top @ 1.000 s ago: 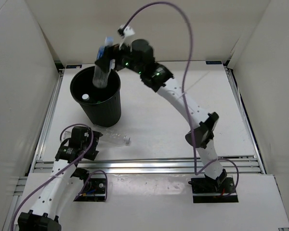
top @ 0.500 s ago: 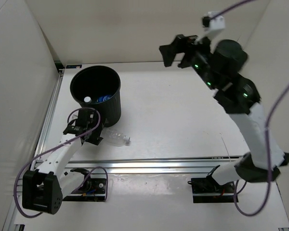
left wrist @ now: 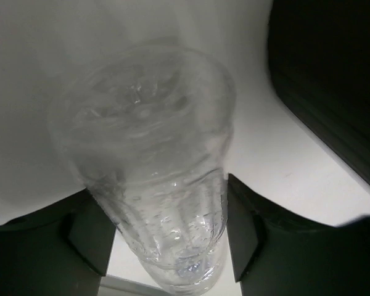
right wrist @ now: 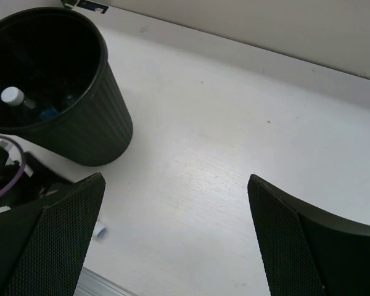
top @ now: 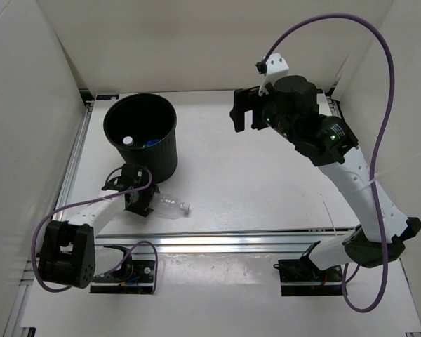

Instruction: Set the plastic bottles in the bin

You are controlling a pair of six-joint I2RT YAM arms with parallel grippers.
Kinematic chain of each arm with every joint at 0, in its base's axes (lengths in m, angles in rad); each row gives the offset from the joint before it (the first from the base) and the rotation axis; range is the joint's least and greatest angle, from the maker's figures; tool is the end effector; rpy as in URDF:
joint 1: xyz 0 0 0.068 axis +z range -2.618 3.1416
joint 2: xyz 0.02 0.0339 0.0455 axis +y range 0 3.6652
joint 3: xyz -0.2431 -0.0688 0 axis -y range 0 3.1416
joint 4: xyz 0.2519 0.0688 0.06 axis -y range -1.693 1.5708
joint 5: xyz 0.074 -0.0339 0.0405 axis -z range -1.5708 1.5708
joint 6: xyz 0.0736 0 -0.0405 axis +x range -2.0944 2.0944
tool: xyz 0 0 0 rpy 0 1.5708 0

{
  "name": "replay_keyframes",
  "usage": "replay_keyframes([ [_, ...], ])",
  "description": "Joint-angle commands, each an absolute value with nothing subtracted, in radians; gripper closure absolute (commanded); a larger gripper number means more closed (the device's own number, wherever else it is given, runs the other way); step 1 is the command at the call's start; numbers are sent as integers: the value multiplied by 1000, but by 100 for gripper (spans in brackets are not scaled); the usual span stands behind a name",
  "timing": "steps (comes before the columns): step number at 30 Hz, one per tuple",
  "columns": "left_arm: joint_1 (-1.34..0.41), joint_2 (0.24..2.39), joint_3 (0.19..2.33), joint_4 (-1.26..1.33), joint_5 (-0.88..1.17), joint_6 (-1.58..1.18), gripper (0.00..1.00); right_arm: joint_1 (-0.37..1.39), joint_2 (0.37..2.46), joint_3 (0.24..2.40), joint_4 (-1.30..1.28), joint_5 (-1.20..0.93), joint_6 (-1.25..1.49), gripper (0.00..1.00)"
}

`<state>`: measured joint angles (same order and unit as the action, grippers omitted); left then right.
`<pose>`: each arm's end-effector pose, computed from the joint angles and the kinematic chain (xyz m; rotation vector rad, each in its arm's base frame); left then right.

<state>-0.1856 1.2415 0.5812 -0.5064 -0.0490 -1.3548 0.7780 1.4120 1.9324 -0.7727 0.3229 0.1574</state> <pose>0.2318 -0.0398 0.1008 -1.5553 2.3247 -0.3497 0.2369 0.2006 0.4950 -0.3353 1.7942 0.3694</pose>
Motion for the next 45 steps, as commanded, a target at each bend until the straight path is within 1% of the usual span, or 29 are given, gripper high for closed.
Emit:
replay_keyframes([
  [1,-189,1172,517,-500,-12,-1345,32,752,1362,1948,-773,342,117,0],
  [3,-189,1117,467,-500,29,-1356,42,733,1362,1939,-773,330,117,0],
  [4,-189,1050,456,-524,44,-1370,50,733,1362,1939,-773,319,117,0],
  [7,-189,895,495,-648,67,-1417,52,724,1384,1939,-773,310,126,0],
  [9,-189,815,573,-829,19,-1437,52,724,1384,1939,-773,310,138,0],
  [10,-189,781,689,-889,-12,-1448,52,715,1394,1939,-773,298,149,0],
  [12,-189,715,825,-1018,-111,-1425,52,715,1394,1939,-773,288,159,0],
  [13,-189,715,974,-1043,-145,-1408,52,715,1404,1939,-773,288,170,0],
  [14,-189,715,1052,-1043,-173,-1338,52,715,1404,1928,-773,278,170,0],
  [15,-189,735,1131,-1043,-199,-1298,52,715,1404,1928,-773,264,170,0],
  [16,-189,761,1296,-1043,-259,-1255,52,715,1414,1928,-773,264,170,0],
  [17,-189,828,1383,-1043,-294,-1156,52,715,1414,1928,-773,255,179,0],
  [18,-189,868,1467,-1026,-331,-1094,52,715,1425,1937,-773,255,179,0],
  [19,-189,909,1612,-965,-409,-1025,53,715,1425,1948,-773,244,190,0],
  [21,-189,1027,1710,-881,-483,-822,53,715,1436,1962,-773,230,190,0],
  [22,-189,1063,1736,-833,-549,-768,53,715,1449,1962,-773,219,190,0],
  [24,-189,1176,1791,-714,-595,-634,53,715,1460,1997,-773,196,190,0],
  [27,-189,1351,1884,-698,-617,-534,46,715,1471,2017,-784,196,190,0],
  [28,-211,1380,1900,-716,-635,-478,23,715,1471,2017,-784,222,190,0],
  [29,-230,1393,1926,-732,-711,-477,0,715,1471,2026,-784,242,190,0],
  [32,-270,1332,1956,-732,-775,-453,0,715,1471,2037,-837,337,212,0],
  [33,-270,1309,1992,-732,-775,-453,0,715,1462,2026,-850,415,250,0],
  [35,-270,1218,2002,-732,-744,-416,0,692,1462,1993,-921,410,287,0],
  [38,-270,1033,1822,-751,-735,-403,0,658,1473,1993,-1070,254,357,0],
  [39,-270,976,1745,-768,-745,-420,0,649,1473,1944,-1136,232,377,0],
  [40,-270,872,1597,-832,-756,-451,0,649,1459,1910,-1155,212,403,0],
  [42,-270,787,1482,-915,-756,-563,0,649,1387,1820,-1129,152,468,0],
  [43,-270,754,1379,-980,-747,-589,0,649,1355,1716,-1100,94,482,0],
  [45,-270,671,1277,-1031,-761,-681,0,649,1281,1636,-1042,74,535,0],
])
